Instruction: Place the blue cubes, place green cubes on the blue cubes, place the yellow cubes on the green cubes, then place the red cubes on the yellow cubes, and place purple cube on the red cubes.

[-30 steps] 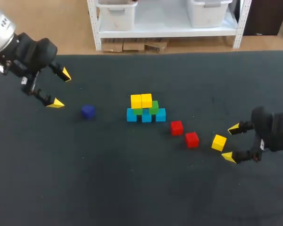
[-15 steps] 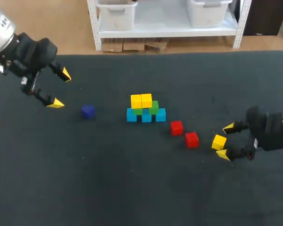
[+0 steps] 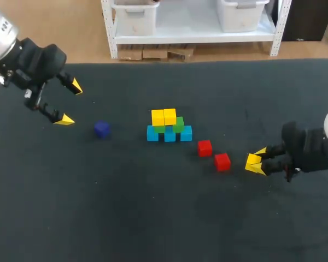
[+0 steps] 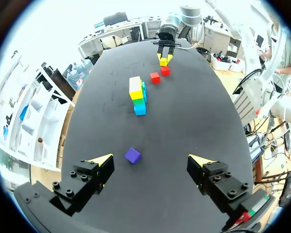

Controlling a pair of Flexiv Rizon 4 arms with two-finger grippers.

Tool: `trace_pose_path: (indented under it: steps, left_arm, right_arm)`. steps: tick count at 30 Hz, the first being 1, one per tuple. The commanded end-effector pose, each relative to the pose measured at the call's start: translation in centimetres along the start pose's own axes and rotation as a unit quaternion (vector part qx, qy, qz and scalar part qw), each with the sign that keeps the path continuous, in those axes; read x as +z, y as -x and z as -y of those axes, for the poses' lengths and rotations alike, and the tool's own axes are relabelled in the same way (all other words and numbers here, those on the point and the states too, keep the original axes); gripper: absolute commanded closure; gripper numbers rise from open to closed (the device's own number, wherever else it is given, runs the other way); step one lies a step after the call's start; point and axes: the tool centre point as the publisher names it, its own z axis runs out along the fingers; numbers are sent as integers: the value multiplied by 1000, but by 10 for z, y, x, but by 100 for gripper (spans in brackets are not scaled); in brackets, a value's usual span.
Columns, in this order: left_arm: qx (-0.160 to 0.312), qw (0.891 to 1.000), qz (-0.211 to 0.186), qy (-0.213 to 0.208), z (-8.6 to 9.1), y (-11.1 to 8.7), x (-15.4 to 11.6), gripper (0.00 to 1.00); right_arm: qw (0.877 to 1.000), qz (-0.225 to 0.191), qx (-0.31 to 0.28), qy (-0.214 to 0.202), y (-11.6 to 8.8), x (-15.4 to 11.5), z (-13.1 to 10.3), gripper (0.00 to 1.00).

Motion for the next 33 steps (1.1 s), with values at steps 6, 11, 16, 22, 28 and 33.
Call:
trace_pose_path:
  steps: [6, 11, 16, 22, 28, 33]
  left_arm:
    - [2, 1000, 1, -1, -1, -1, 1, 0]
    - [2, 1000, 1, -1, -1, -1, 1, 0]
    - [2, 1000, 1, -1, -1, -1, 1, 0]
    - [2, 1000, 1, -1, -1, -1, 1, 0]
    - [2, 1000, 1, -1, -1, -1, 1, 0]
    - [2, 1000, 1, -1, -1, -1, 1, 0]
  right_arm:
    - [999, 17, -21, 33, 32, -17, 23, 100]
    - [993, 17, -69, 96, 57, -15, 53, 100]
    - [986, 8, -107, 130, 81, -5, 85, 100]
    - [982, 3, -127, 140, 108, 11, 107, 100]
    - [982, 7, -129, 141, 129, 29, 108, 100]
    - [980, 12, -133, 149, 141, 45, 99, 100]
